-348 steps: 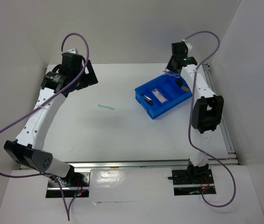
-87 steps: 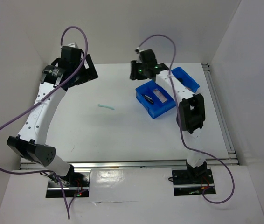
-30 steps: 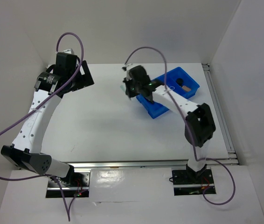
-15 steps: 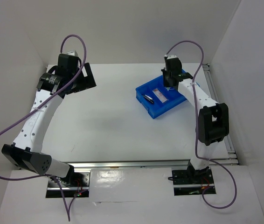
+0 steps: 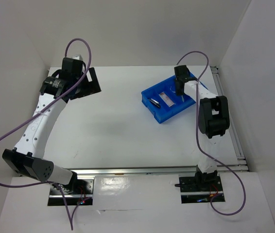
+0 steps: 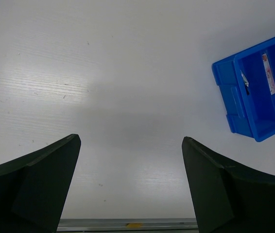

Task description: Organize the makeup

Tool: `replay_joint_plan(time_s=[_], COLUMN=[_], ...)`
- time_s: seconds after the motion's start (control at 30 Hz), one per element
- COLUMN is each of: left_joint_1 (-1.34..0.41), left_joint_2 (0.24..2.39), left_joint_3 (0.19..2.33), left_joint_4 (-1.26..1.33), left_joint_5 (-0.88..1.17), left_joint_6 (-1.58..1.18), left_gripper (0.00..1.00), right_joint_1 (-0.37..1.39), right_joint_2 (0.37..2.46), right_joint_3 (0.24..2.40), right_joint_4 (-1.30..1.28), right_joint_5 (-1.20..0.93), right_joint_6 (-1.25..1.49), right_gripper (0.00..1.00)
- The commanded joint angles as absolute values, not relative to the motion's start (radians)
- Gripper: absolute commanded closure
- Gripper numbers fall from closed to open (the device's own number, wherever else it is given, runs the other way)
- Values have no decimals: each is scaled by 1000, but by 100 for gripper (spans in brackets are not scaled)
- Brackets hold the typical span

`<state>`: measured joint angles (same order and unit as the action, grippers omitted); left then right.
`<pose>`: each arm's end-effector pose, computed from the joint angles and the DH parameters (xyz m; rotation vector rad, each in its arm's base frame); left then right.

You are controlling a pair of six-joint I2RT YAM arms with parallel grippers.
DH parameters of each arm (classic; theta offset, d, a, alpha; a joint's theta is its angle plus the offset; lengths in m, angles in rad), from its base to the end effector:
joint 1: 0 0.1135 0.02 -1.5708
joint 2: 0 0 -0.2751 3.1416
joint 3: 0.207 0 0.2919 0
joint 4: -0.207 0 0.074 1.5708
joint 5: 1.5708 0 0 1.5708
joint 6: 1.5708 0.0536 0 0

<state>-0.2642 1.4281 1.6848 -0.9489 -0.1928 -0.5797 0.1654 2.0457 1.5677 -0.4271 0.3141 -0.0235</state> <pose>0.3303 -0.0787 0.4356 -0.4556 2.2119 -0.2352 0.5001 0.0667 0.1817 -0.0971 2.4404 -0.3255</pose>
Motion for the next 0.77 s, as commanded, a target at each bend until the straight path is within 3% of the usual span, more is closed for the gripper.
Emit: replay_joint_plan(time_s=[0.0,0.03,0.07,0.17,0.2,0.3,0.47,0.73], left_joint_1=[-261,-261,-261,-261,-261,-261,-261,-261], left_joint_2=[1416,1416,1416,1405,1405,1416,1427,1417], left_joint_3=[1684,1684,1684,1672,1672,1693,1703,1660], left_joint_4=[-923,-923,-914,-900,-900,-900,-890,-850], left_joint_5=[-172,-163,-163,-150,-150,-150,-127,-57], left_joint_6=[-581,-592,-592,-592,-592,-574,-540,-520], left_gripper=[0,0,0,0,0,0,0,0], right_joint_1=[161,161,161,172,172,157,86,55], right_joint_2=[2037,2025,1999,1935,1919,1885,1841,1685], right_joint_3=[1660,1660,1670,1680,1693,1775,1856,1678], right_joint_4=[-406,-407,-407,-416,-431,-549,-735,-767], right_joint_5=[354,354,354,373,373,368,167,160], right_joint_6=[-11,1,2,40,52,191,350,373], right_gripper=[62,55,41,22,20,0,0,0])
